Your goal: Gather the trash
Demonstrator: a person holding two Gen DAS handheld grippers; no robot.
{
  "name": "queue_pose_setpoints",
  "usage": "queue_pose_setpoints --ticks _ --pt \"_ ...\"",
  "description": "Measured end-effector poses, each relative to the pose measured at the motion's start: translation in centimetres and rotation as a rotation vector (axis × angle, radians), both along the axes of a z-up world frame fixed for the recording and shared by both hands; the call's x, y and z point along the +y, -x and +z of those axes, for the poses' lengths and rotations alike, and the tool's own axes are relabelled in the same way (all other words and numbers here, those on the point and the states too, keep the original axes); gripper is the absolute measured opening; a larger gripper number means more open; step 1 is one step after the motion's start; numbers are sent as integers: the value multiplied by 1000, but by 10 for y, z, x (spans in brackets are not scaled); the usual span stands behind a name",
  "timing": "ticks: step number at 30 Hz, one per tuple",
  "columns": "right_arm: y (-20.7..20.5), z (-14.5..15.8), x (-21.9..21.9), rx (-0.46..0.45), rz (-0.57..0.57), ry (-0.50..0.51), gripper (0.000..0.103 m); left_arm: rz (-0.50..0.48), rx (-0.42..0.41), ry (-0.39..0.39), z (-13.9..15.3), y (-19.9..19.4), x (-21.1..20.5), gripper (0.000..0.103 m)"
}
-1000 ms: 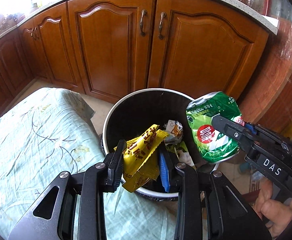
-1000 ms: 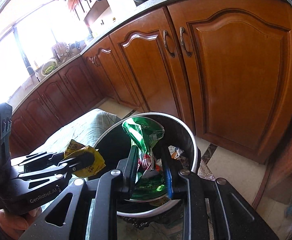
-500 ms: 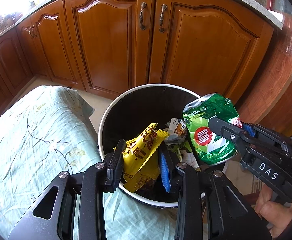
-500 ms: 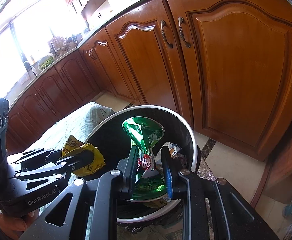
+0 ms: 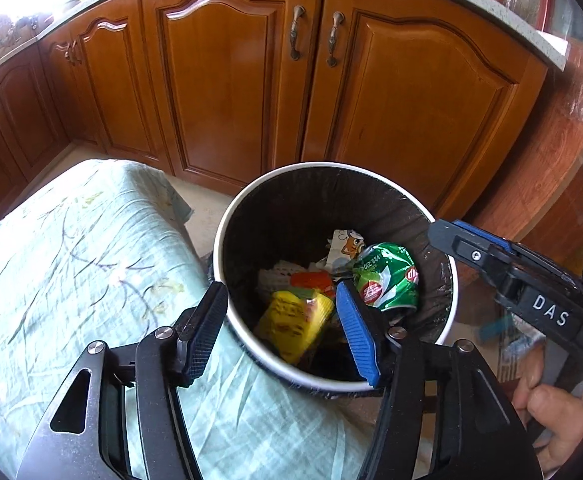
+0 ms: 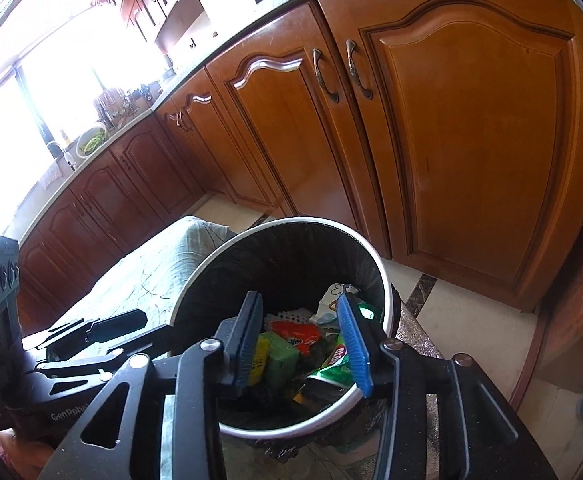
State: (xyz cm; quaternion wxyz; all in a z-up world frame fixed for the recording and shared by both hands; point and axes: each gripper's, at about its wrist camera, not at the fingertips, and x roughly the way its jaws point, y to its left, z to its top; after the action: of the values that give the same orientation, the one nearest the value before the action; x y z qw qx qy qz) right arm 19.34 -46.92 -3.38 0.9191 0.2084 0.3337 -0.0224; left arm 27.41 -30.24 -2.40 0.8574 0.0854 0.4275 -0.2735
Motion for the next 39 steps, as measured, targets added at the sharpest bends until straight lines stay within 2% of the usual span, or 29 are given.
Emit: queue_pose_setpoints --ticks 2,8,15,20,25,27,29,34,39 --pt "10 0 6 -14 -3 -19 58 23 2 29 3 5 15 58" --pt "44 4 33 -76 -8 -64 82 102 2 129 9 34 67 61" --pt "78 25 75 -157 13 -54 92 180 -32 195 16 77 125 69" --pt "104 57 103 -260 16 31 103 210 -104 224 33 101 154 75" --pt "124 96 133 -354 25 152 103 232 -191 265 57 125 181 81" --pt "131 105 142 -395 11 206 103 243 -231 283 68 132 189 89" --pt "137 105 152 -420 -8 247 103 270 -281 289 77 140 198 103" --pt "149 72 162 -434 -33 252 103 333 -400 240 66 162 211 103" --pt "155 44 167 -409 -44 233 103 369 -413 190 39 174 223 103"
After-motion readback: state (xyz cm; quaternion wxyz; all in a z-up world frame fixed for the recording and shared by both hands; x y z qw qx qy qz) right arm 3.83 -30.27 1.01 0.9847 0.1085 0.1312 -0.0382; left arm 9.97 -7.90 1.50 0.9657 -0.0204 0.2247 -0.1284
